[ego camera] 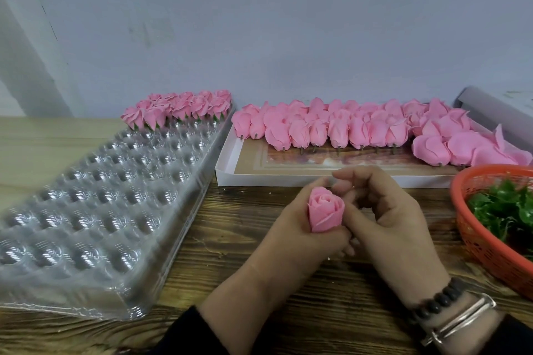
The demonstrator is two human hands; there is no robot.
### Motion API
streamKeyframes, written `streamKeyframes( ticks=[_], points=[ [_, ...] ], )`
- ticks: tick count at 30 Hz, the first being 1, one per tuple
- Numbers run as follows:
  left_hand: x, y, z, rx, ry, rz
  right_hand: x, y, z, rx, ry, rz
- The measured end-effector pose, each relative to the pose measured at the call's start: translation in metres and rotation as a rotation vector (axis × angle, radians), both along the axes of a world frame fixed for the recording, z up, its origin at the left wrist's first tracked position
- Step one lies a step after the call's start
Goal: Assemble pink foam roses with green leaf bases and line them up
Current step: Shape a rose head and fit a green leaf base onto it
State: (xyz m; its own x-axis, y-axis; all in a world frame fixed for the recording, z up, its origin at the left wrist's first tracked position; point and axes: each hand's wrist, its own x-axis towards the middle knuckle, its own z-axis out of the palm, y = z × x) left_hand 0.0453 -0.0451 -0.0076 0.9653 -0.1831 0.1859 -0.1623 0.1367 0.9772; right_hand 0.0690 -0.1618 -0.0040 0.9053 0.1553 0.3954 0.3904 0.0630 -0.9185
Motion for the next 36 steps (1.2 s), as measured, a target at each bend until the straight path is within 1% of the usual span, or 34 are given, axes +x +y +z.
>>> streamKeyframes(
  ticks=[2,3,5,7,9,12,14,18,20,22,24,26,28,30,31,32,34,36],
  points=[
    [0.001,0.004,0.0,-0.066,0.031,0.046,0.001,-0.001,0.0,-0.058,-0.081,-0.06],
    [0.002,0.006,0.0,-0.13,0.066,0.091,0.002,-0.002,0.0,-0.091,-0.109,-0.097],
    [0.005,0.008,0.001,-0.296,0.14,0.216,0.003,-0.002,-0.001,-0.121,-0.111,-0.133],
    [0.008,0.009,0.002,-0.4,0.165,0.3,0.003,0.001,-0.003,-0.153,-0.083,-0.109],
    [0.009,0.008,0.002,-0.461,0.185,0.288,0.0,0.006,-0.005,-0.187,-0.059,-0.046],
    [0.007,0.004,0.003,-0.537,0.264,0.226,-0.004,0.013,-0.008,-0.206,-0.044,0.038],
    [0.006,-0.001,0.004,-0.549,0.287,0.23,-0.005,0.014,-0.008,-0.209,-0.021,0.037],
    [0.003,-0.008,0.005,-0.559,0.261,0.179,-0.006,0.015,-0.008,-0.263,-0.006,-0.051],
    [0.004,-0.006,0.005,-0.582,0.289,0.158,-0.006,0.015,-0.006,-0.255,0.031,-0.03],
    [0.004,-0.002,0.008,-0.567,0.304,0.144,-0.005,0.013,-0.005,-0.161,0.147,0.089],
    [0.004,0.001,0.011,-0.493,0.3,0.142,-0.004,0.011,-0.003,-0.053,0.303,0.241],
    [0.005,0.004,0.01,-0.437,0.27,0.161,-0.004,0.009,-0.002,-0.023,0.365,0.304],
    [0.006,0.005,0.008,-0.433,0.251,0.196,-0.004,0.009,-0.002,-0.086,0.329,0.284],
    [0.009,0.008,0.006,-0.449,0.22,0.262,-0.005,0.01,-0.002,-0.183,0.215,0.211],
    [0.009,0.01,0.005,-0.442,0.174,0.299,-0.006,0.01,-0.002,-0.214,0.144,0.147],
    [0.01,0.013,0.005,-0.39,0.11,0.342,-0.006,0.01,-0.003,-0.227,0.074,0.076],
    [0.011,0.018,0.003,-0.205,-0.02,0.418,-0.005,0.008,-0.003,-0.201,0.005,-0.018],
    [0.01,0.02,0.004,-0.067,-0.074,0.418,-0.004,0.006,-0.002,-0.177,-0.009,-0.01]
  ],
)
